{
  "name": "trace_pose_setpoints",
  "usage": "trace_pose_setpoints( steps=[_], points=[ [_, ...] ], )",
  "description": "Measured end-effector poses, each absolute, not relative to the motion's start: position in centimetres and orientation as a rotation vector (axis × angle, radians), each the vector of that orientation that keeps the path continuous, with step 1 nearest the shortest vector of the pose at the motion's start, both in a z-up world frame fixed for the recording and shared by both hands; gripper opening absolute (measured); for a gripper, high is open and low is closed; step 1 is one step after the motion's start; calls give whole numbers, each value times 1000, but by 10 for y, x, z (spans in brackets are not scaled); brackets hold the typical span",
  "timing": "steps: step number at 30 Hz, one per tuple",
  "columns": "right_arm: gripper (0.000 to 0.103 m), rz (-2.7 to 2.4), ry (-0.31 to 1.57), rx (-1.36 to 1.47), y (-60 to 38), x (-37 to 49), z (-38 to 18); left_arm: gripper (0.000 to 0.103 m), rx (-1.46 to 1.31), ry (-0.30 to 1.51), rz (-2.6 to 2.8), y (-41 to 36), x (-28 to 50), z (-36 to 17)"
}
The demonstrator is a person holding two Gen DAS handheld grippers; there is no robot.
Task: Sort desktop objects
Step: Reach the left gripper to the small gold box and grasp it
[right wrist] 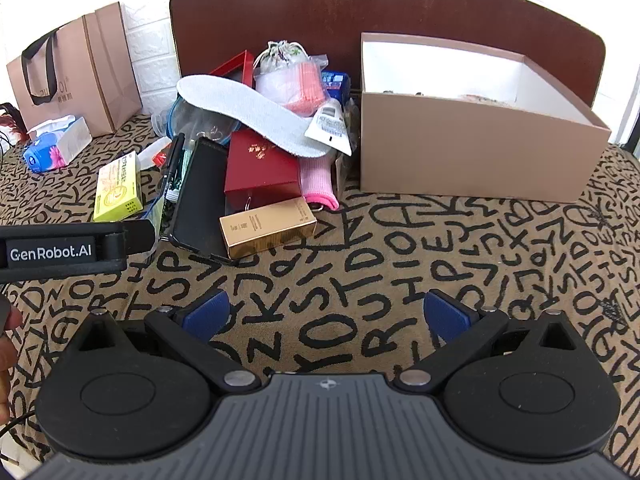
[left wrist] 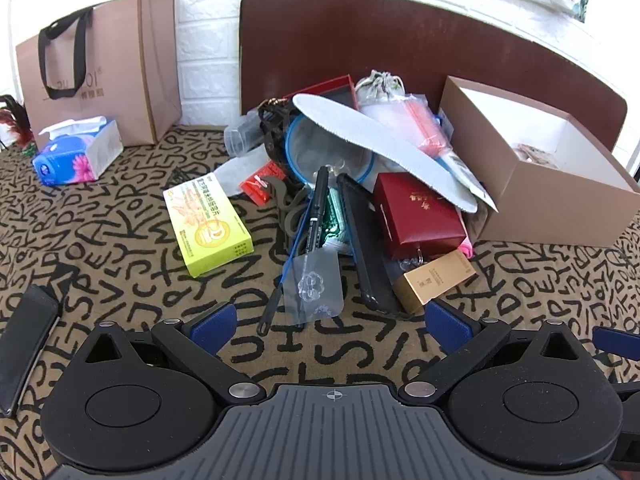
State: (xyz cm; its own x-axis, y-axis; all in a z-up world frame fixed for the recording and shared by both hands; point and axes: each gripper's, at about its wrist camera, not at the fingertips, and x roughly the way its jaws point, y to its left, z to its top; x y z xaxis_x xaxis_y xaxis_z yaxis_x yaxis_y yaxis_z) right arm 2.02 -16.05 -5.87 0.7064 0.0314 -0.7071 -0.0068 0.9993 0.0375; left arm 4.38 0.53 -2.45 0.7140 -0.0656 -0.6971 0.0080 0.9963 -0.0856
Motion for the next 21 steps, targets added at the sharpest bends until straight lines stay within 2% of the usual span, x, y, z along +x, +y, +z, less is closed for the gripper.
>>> trace_pose_setpoints(
  steps=[16,18,21],
  points=[
    [103,176,755,-13,-157,45,-87,103,-115,759,-203,7,57,-42],
    [103,198,741,-24,-158,49,-90,102,-123,755,-252,3,59,-41],
    [100,227,723,-52,-160,56,-95,94,-137,755,-299,-4,66,-40]
  ],
)
